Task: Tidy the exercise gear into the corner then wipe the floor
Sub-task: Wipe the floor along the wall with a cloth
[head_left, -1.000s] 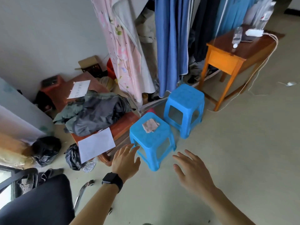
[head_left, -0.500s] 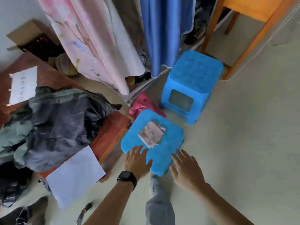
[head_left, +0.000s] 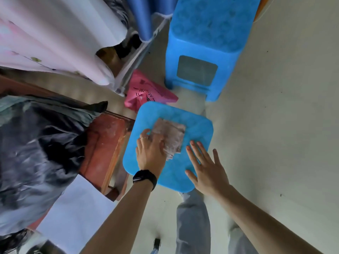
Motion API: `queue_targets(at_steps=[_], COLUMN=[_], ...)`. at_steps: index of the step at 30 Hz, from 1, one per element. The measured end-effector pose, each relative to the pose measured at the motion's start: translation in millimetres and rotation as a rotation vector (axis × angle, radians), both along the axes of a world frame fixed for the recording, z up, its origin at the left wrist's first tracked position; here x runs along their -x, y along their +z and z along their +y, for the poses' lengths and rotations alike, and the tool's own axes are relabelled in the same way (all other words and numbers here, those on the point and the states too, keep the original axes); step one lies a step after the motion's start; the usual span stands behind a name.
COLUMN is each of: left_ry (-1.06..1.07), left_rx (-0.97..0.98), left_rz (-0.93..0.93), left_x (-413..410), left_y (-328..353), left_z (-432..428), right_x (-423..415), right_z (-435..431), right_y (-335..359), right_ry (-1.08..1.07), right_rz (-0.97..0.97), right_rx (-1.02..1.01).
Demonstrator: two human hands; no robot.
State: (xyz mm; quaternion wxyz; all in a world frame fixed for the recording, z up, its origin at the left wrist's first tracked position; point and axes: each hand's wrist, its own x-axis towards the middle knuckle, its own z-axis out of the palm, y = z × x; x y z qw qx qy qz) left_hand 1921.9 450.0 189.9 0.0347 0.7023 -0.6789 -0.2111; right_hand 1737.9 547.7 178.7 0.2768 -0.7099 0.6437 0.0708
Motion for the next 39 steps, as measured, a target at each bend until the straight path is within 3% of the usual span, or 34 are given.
queue_targets(at_steps=[3,6,8,11,16,20,25,29,32,35,39], left_ry=[0.107,0.386,0.442,0.307,-0.074,-0.476,-0.811,-0.943,-0.932,-0.876,-1.075], left_rx=[-0.065,-0.208,-0.349,-0.420,-0.229,-0.298,-0.455,-0.503,-0.574,-0.627,-0.553], left_rz=[0.063,0.245,0.189,0.039,0.088,0.154,0.147,0.259,0.442,0.617,0.583], left_x=[9.1,10.4,10.4,19.9,67.2,149.5,293.2,405.3,482.6,547.7,630.1], left_y=[4.0,11.9,19.7,48.5,120.9,196.4,312.5,395.1,438.9,468.5,491.1], left_z=[-2.3,-10.4,-17.7,-18.1,-3.6,12.1,61.6,120.5,160.1,195.1,248.5], right_x=[-0.3,1.7,3.5,12.3,72.2,147.0,270.6,359.1,413.0,454.3,509.8], right_z=[0.4,-10.9,-24.9,-36.6,-3.3,44.5,110.1,180.1,244.2,300.1,364.0], right_y=[4.3,17.5,31.6,71.9,173.7,244.3,343.8,405.6,440.3,466.9,479.4], right_ry=[-0.001,0.010,-0.019,-0.322,-0.739,-0.837,-0.760,-0.836,-1.033,-1.199,-1.306], right_rz=[-0.029,-0.078,-0.112,-0.314,-0.518,-0.523,-0.510,-0.681,-0.750,-0.731,-0.573], right_rx=[-0.072,-0.200,-0.317,-0.427,-0.324,-0.123,0.104,0.119,0.292,0.477,0.597])
